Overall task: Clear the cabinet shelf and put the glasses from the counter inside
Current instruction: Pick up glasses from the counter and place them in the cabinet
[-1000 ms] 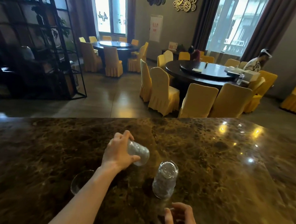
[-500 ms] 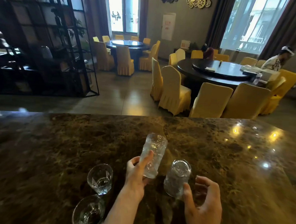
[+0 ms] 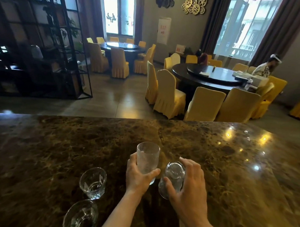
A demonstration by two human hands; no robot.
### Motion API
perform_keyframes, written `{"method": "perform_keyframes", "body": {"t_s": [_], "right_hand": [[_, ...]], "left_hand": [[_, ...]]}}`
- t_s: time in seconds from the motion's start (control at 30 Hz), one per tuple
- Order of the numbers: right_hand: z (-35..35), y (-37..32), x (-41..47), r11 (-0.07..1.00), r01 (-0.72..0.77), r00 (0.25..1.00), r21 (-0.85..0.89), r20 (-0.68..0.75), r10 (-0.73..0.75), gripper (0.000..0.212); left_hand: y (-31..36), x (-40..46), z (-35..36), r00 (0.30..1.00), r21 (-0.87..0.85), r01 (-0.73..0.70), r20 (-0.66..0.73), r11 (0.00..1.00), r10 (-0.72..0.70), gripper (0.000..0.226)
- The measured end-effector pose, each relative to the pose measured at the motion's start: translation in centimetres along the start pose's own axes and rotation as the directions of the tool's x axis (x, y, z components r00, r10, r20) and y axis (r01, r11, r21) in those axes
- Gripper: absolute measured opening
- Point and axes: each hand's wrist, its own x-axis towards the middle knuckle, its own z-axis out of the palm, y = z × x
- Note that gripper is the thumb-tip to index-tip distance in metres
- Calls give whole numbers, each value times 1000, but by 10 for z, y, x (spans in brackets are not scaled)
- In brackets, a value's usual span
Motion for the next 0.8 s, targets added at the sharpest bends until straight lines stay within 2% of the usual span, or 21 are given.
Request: {"method": "perform_keyframes", "body": {"t_s": [0.1, 0.2, 0.3, 0.4, 0.53, 0.63, 0.73, 0.8], "right_hand": [[0, 2, 8, 995, 39, 990, -88, 135, -27, 91], [2, -1, 17, 992, 49, 959, -112, 283, -15, 99], [7, -8, 27, 988, 49, 931, -150, 366, 9, 103], [11, -14, 37, 968, 64, 917, -241, 398, 39, 95], [11, -19, 50, 932, 84, 899, -354, 431, 83, 70], [-2, -24, 54, 932, 88, 889, -351, 451, 85, 68], [-24, -19, 44, 952, -32, 903, -305, 400, 158, 70], [-43, -12, 31, 960, -230, 902, -160, 336, 272, 64]], "left_hand": [[-9, 4, 5, 996, 170, -85, -22, 982, 90, 86], [-19, 5, 8, 996, 208, -77, -33, 975, 85, 84], [-24, 10, 11, 994, 254, -76, -61, 964, 95, 87], [-22, 13, 13, 992, 288, -85, -62, 954, 108, 90], [-22, 14, 15, 994, 264, -81, -55, 961, 98, 87], [-21, 14, 13, 996, 256, -77, -32, 964, 89, 89], [-19, 13, 8, 997, 260, -82, 10, 962, 82, 100], [-20, 12, 3, 996, 252, -89, 34, 963, 84, 110]]}}
